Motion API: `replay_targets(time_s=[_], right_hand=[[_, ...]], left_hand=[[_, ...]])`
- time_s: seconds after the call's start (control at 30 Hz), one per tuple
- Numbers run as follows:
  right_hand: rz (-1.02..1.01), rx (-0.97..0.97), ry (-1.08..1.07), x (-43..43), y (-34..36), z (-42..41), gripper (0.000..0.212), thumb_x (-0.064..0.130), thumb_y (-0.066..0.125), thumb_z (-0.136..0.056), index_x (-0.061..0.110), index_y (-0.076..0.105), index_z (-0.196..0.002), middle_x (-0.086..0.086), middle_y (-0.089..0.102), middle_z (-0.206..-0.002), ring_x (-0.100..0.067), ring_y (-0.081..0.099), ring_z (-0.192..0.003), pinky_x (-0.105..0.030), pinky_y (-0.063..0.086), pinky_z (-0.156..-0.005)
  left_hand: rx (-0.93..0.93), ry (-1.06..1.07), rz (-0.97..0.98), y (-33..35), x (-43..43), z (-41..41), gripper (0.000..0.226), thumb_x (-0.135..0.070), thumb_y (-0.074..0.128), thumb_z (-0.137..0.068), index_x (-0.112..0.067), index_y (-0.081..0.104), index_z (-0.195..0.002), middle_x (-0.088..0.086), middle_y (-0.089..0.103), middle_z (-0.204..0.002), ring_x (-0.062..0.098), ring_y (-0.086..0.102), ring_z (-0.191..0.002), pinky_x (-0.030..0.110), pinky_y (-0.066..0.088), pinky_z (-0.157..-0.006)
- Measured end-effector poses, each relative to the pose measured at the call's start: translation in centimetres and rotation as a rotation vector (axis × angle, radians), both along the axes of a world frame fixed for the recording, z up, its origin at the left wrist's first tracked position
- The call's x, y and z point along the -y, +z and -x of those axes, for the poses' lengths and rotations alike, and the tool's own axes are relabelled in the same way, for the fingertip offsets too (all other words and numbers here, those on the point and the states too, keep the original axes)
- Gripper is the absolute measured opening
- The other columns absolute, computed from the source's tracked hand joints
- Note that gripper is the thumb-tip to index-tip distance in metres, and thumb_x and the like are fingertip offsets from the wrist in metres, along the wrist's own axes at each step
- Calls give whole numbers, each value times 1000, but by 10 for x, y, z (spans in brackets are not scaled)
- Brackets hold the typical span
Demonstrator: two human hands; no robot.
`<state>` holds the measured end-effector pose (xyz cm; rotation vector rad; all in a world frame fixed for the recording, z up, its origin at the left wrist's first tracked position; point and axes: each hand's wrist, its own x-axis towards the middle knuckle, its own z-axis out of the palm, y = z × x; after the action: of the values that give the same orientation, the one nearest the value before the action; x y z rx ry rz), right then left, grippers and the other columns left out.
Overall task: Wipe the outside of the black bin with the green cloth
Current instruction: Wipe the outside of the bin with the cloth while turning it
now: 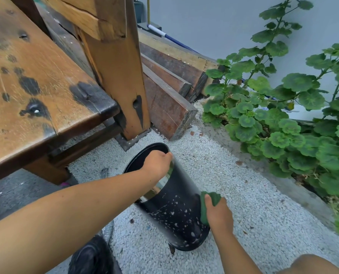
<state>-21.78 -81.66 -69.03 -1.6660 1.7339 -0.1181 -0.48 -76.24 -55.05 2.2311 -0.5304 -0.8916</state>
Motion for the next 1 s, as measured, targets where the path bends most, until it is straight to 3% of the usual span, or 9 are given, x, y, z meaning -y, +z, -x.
replay_targets(time_s=[0.17, 0.27, 0.37, 0.43, 0.6, 0.7, 0.8, 0.9, 1.0], right_hand=[[-35, 144, -83, 2, 11, -3, 46, 55, 55, -95, 12, 53, -111, 8, 49, -75, -21, 53, -73, -34, 39, -67], [64, 197, 4, 7, 43, -16, 40, 56, 57, -92, 19, 54, -106, 11, 54, -78, -11, 55, -69, -29, 38, -58], [131, 331, 58, 8, 87, -42, 30, 58, 58, -90, 29, 53, -96, 12, 59, -82, -2, 56, -70, -22, 35, -53], [132, 427, 70, 7, 113, -62, 27, 58, 58, -89, 32, 52, -92, 11, 61, -85, -5, 58, -72, -24, 38, -53], [152, 442, 44, 5, 135, -97, 32, 59, 55, -89, 29, 48, -89, 8, 59, -81, -7, 56, -69, -27, 36, -52], [235, 359, -7, 0, 129, -102, 37, 65, 49, -89, 28, 44, -90, 8, 59, -80, -9, 57, -68, -28, 37, -51], [294, 289, -8, -3, 114, -99, 39, 66, 46, -91, 27, 43, -94, 8, 59, -82, -16, 60, -72, -33, 42, -55], [292, 230, -16, 0, 98, -90, 40, 63, 47, -92, 23, 44, -96, 6, 58, -82, -19, 59, -71, -33, 42, -55], [286, 184, -20, 4, 82, -74, 42, 62, 47, -93, 21, 44, -98, 6, 56, -81, -19, 56, -69, -31, 35, -50]], left_hand=[[22, 52, -29, -1, 1, -7, 49, -28, 45, -101, -18, 29, -55, -2, 25, -51, 16, 21, -45, 27, 18, -48], [-16, 167, -47, 0, 7, -16, 46, -31, 44, -102, -14, 38, -60, 1, 36, -54, 17, 31, -47, 28, 24, -47], [-114, 286, -14, 4, 19, -19, 34, -31, 45, -102, -5, 49, -80, 4, 38, -60, 18, 33, -52, 29, 27, -49], [-189, 337, 56, 8, 27, -16, 27, -28, 49, -100, -2, 49, -93, 5, 38, -62, 18, 30, -51, 28, 25, -49], [-393, 124, 320, 12, 35, 0, 24, -25, 55, -92, -13, 52, -72, 11, 46, -71, 20, 43, -61, 33, 35, -63], [-254, 5, 303, 6, 28, 11, 39, -43, 43, -98, -11, 58, -80, 8, 57, -80, 20, 52, -73, 36, 40, -70], [-80, -99, 192, -1, 24, 12, 49, -54, 35, -99, -8, 51, -94, 7, 55, -85, 19, 51, -72, 33, 39, -62], [-44, -152, 118, -1, 22, 9, 30, -40, 47, -100, -14, 38, -89, 2, 41, -74, 14, 38, -59, 30, 31, -51], [33, -139, 104, -1, 25, 4, 32, -26, 49, -101, -17, 30, -77, 0, 32, -70, 15, 29, -59, 32, 26, -53]])
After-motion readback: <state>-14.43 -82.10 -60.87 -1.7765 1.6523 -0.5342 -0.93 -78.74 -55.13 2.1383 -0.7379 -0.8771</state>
